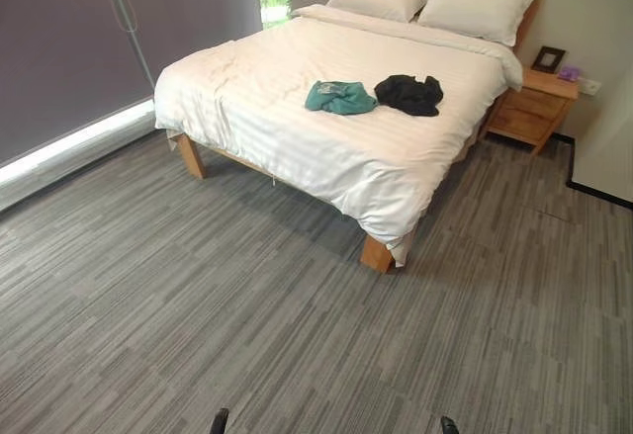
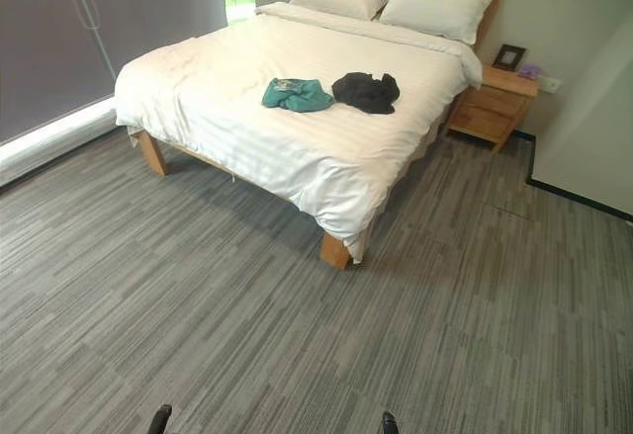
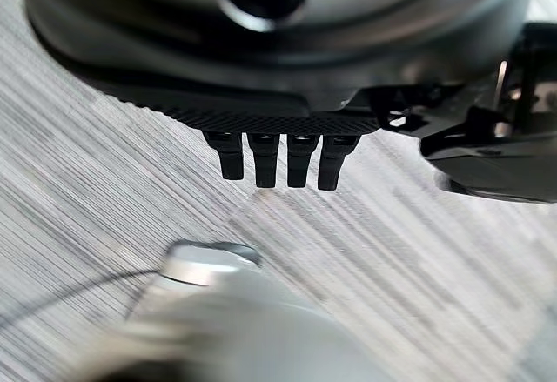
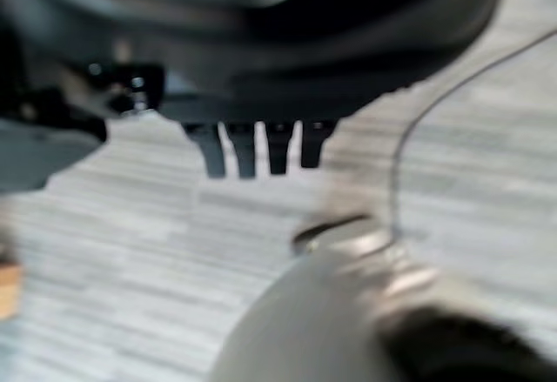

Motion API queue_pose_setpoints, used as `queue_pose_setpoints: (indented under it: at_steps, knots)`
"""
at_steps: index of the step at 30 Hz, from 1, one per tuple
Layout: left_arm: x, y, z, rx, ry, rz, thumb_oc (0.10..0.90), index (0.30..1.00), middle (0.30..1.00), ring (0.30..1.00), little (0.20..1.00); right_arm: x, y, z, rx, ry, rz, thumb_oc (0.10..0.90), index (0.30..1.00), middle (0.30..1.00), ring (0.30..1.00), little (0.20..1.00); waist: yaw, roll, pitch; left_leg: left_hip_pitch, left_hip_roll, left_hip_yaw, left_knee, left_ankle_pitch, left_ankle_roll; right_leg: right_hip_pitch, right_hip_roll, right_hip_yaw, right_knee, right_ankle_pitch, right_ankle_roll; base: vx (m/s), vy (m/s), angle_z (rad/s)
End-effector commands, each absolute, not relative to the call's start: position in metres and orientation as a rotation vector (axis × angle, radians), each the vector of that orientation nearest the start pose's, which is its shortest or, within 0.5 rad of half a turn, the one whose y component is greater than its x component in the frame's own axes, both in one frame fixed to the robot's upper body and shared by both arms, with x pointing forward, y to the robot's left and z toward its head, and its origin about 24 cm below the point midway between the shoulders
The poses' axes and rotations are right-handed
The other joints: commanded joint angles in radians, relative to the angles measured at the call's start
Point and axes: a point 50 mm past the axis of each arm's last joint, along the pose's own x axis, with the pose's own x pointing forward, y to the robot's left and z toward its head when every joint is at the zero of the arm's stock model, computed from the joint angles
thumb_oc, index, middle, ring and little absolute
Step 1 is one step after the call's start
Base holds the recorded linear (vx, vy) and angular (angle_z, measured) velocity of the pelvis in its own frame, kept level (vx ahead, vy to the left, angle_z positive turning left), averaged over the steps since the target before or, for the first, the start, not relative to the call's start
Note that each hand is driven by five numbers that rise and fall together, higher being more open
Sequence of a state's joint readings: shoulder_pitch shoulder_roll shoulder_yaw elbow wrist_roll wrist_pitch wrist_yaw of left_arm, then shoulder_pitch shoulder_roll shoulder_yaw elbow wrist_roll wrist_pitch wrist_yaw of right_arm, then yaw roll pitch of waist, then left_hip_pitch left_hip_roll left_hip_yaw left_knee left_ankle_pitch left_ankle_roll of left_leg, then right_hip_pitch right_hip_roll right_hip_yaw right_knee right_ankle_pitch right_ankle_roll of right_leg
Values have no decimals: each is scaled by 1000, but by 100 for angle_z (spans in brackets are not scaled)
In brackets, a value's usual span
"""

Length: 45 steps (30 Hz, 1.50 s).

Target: Pick up bed clothes into laundry basket.

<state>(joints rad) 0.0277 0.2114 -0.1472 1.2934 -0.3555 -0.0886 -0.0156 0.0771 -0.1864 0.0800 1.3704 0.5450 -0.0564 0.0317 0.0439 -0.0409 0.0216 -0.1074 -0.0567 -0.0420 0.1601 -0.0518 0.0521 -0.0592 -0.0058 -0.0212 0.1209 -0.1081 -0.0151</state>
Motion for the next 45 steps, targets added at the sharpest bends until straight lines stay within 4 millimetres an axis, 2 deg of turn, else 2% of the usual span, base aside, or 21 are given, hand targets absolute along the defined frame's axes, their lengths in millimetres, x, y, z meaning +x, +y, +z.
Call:
queue_pose_setpoints:
  at_steps: [1,5,10,11,12,14,15,16,19,20,21,23,29,34,35,37,38,40,43,44,45]
  knots:
    - [102,222,-161,-47,1114,225,800,900,900,900,900,50,-235,-169,277,1212,-482,800,900,900,900,900,-5,6,23,107,33,-142,-247,63,-68,57,-57,20,-152,104,130,-11,35,-10]
    - [80,232,-165,-25,1178,263,800,900,900,900,900,71,-229,-166,327,1123,-471,800,900,900,900,900,0,2,6,125,29,-127,-247,58,-66,82,-54,28,-181,115,133,16,31,-20]
    - [80,238,-163,-34,1166,308,800,900,900,900,900,71,-232,-165,318,1116,-475,800,900,900,900,900,5,2,-5,137,25,-127,-247,55,-65,102,-53,22,-195,114,135,13,8,-7]
    - [98,248,-156,-50,1083,357,800,900,900,900,900,92,-240,-158,312,1023,-482,800,900,900,900,900,2,3,-10,140,25,-124,-247,53,-67,107,-54,24,-197,113,137,22,11,5]
    - [98,247,-156,-50,1083,357,800,900,900,900,900,92,-240,-158,311,1024,-482,800,900,900,900,900,2,3,-9,141,25,-124,-247,53,-67,107,-54,24,-197,113,137,11,19,4]
    - [142,257,-134,1,886,328,800,900,900,900,900,145,-251,-127,226,778,-385,800,900,900,900,900,-7,9,-5,146,26,-116,-247,55,-68,109,-52,31,-195,114,140,-29,36,1]
    - [193,265,-90,43,607,288,800,900,900,900,900,176,-268,-89,115,576,-331,800,900,900,900,900,-14,14,-3,137,25,-115,-247,61,-67,98,-53,32,-191,118,142,-44,37,-2]
    - [192,265,-91,43,608,288,800,900,900,900,900,176,-268,-89,114,578,-331,800,900,900,900,900,-14,14,-4,138,25,-115,-247,61,-67,99,-53,32,-191,118,142,-49,33,-4]
    - [229,265,-37,56,335,231,800,900,900,900,900,206,-282,-45,29,374,-308,800,900,900,900,900,-17,17,4,133,23,-116,-247,65,-65,92,-54,35,-183,119,143,-20,17,1]
    - [233,265,-29,31,298,229,800,900,900,900,900,215,-281,-33,18,319,-288,800,900,900,900,900,-19,18,6,132,23,-116,-247,65,-64,89,-54,36,-180,119,143,0,0,0]
    - [232,265,-29,30,298,229,800,900,900,900,900,215,-280,-33,18,319,-288,800,900,900,900,900,-19,18,7,132,23,-116,-247,65,-64,89,-54,36,-180,119,143,0,0,0]
    - [245,263,11,43,122,193,800,900,900,900,900,231,-272,5,9,149,-220,800,900,900,900,900,-24,16,12,133,23,-111,-247,63,-62,86,-54,45,-180,122,141,16,19,-4]
    - [241,260,28,-16,11,231,800,900,900,900,900,231,-251,18,19,73,-157,800,900,900,900,900,-25,9,32,138,25,-92,-247,53,-53,80,-57,66,-189,128,145,34,32,-16]
    - [237,253,16,-142,29,240,800,900,900,900,900,235,-246,19,-30,61,-150,800,900,900,900,900,-16,4,62,120,22,-78,-215,38,-47,59,-67,80,-175,128,148,14,48,-15]
    - [233,252,15,-120,41,229,800,900,900,900,900,235,-244,19,-21,56,-142,800,900,900,900,900,-12,7,83,94,10,-76,-165,17,-37,43,-81,81,-139,112,148,8,120,-12]
    - [232,251,16,-131,37,244,800,900,900,900,900,237,-238,20,-1,42,-134,800,900,900,900,900,-7,23,111,84,4,-61,-138,-6,-11,-58,-104,73,69,97,172,-23,175,-10]
    - [231,250,18,-125,27,238,800,900,900,900,900,237,-235,18,1,46,-127,800,900,900,900,900,-6,27,134,86,-1,-55,-128,-17,0,-125,-109,82,203,146,186,-22,145,-28]
    - [233,253,20,-115,22,248,800,900,900,900,900,242,-225,19,-12,44,-96,800,900,900,900,900,-18,33,177,97,7,-49,-113,-32,3,-232,-100,70,317,214,177,92,80,-39]
    - [235,258,30,-79,-13,248,800,900,900,900,900,246,-223,21,-14,36,-83,800,900,900,900,900,-36,18,194,163,38,-29,-128,-84,-14,-318,-148,-24,191,220,178,377,-108,-35]
    - [235,261,35,-76,-33,249,800,900,900,900,900,246,-225,20,-24,42,-87,800,900,900,900,900,-55,2,196,212,56,-35,-142,-109,-32,-350,-144,-48,86,235,193,551,-240,-53]
    - [236,264,35,-76,-35,260,800,900,900,900,900,245,-226,19,-33,53,-91,800,900,900,900,900,-71,6,195,257,90,-43,-157,-130,-53,-337,-134,-57,26,244,210,587,-251,-43]
